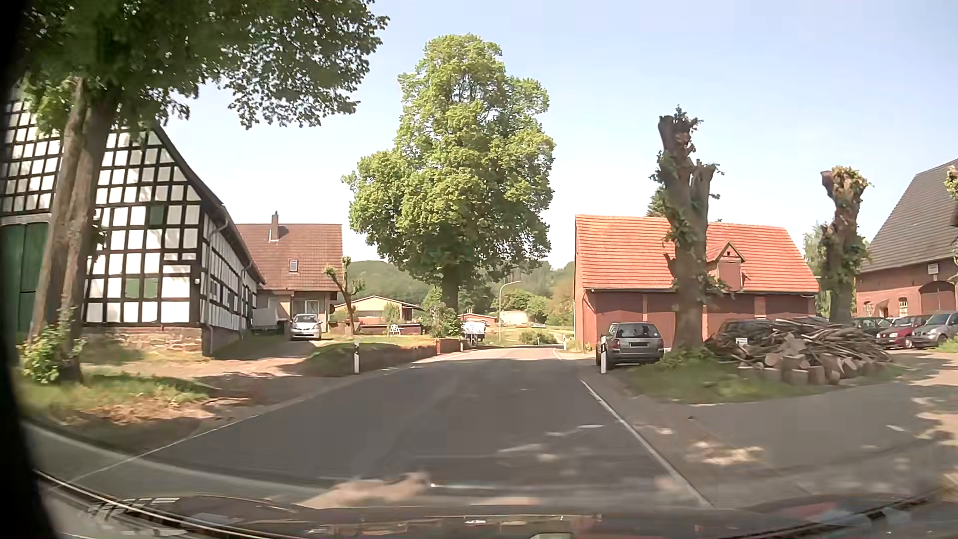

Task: Follow the waypoints while adhering to traffic rules and regulations

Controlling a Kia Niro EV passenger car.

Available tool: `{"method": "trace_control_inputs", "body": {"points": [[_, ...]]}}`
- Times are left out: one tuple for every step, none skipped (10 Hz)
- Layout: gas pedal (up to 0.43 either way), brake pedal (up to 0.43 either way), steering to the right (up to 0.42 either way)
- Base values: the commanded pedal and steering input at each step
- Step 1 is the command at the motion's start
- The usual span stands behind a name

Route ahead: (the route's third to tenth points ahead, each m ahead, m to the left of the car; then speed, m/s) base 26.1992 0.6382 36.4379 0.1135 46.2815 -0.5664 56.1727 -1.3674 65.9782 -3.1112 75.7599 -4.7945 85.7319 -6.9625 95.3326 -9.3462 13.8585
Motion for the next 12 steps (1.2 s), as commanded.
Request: {"method": "trace_control_inputs", "body": {"points": [[0.299,0.0,0.016],[0.299,0.0,0.015],[0.299,0.0,0.013],[0.287,0.0,0.012],[0.268,0.0,0.012],[0.268,0.0,0.012],[0.26,0.0,0.011],[0.26,0.0,0.01],[0.26,0.0,0.008],[0.26,0.0,0.006],[0.26,0.0,0.003],[0.26,0.0,0.003]]}}
